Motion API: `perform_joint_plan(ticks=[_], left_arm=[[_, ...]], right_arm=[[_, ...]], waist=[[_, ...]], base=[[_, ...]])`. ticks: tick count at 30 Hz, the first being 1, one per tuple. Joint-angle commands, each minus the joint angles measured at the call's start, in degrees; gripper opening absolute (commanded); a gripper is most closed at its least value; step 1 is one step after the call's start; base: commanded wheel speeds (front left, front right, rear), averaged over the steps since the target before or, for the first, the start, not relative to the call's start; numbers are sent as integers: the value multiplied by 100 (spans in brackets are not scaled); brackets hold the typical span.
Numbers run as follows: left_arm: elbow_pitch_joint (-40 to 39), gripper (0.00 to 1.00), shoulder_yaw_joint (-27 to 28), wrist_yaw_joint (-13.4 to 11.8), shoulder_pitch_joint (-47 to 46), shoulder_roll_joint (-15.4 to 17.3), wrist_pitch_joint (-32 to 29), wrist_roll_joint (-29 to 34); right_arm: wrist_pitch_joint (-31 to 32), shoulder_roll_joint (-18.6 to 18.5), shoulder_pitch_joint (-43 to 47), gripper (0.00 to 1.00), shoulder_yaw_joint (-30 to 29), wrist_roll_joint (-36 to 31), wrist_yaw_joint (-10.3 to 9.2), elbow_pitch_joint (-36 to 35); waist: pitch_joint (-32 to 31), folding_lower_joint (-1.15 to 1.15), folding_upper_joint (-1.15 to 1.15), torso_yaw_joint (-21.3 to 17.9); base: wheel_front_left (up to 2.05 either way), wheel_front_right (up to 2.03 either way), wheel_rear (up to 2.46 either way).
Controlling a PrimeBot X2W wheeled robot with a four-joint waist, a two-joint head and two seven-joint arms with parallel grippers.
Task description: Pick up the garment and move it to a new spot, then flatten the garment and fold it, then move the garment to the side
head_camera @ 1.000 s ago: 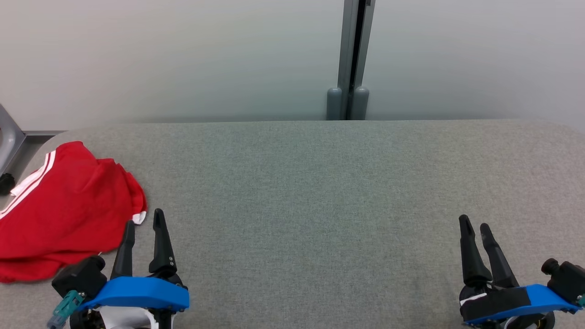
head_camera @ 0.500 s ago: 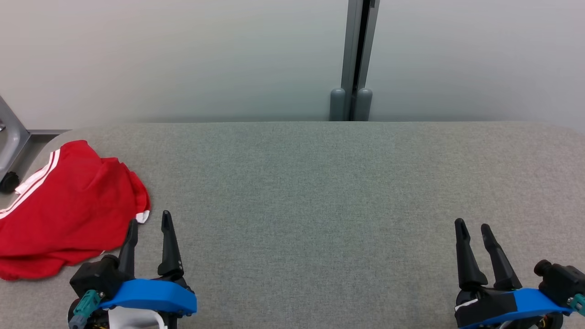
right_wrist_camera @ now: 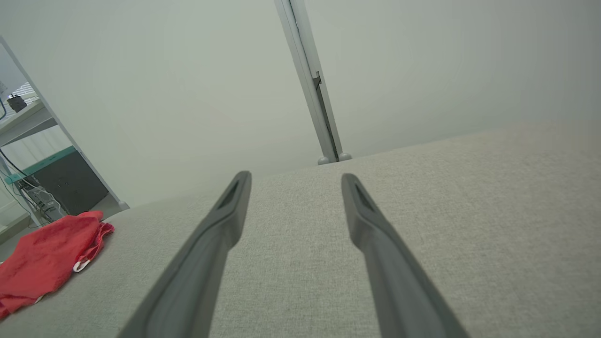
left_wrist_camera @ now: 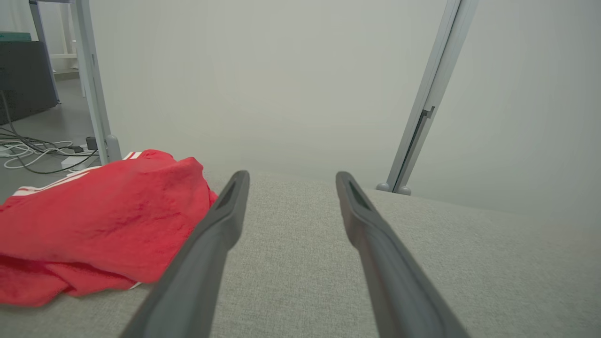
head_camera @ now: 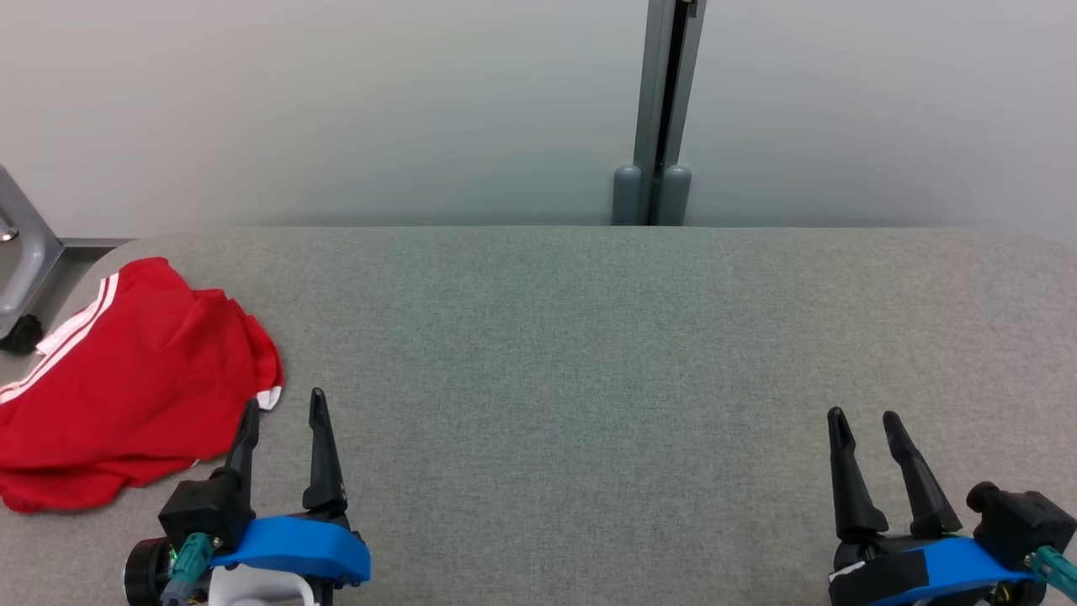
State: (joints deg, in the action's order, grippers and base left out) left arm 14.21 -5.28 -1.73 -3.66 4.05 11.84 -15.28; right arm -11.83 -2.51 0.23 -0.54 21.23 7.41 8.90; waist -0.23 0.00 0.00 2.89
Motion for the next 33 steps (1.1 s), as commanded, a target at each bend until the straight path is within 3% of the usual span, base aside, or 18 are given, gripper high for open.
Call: perform_joint_plan(ticks=[1, 18, 33], left_arm=[[-12, 100, -20, -24, -100, 46, 54, 109], [-38, 100, -133, -88, -137, 55, 216, 647], [-401, 100, -191, -156, -34, 79, -256, 783]], right_arm=[[-55, -47, -3, 100, 6, -105, 11, -42], [-197, -51, 103, 100, 46, -836, 12, -138], [-90, -53, 184, 100, -79, -1192, 9, -202]], waist=[[-2, 0, 0, 3], [-30, 0, 0, 71], [-40, 0, 0, 114]], base=[[0, 0, 0], [0, 0, 0], [0, 0, 0]])
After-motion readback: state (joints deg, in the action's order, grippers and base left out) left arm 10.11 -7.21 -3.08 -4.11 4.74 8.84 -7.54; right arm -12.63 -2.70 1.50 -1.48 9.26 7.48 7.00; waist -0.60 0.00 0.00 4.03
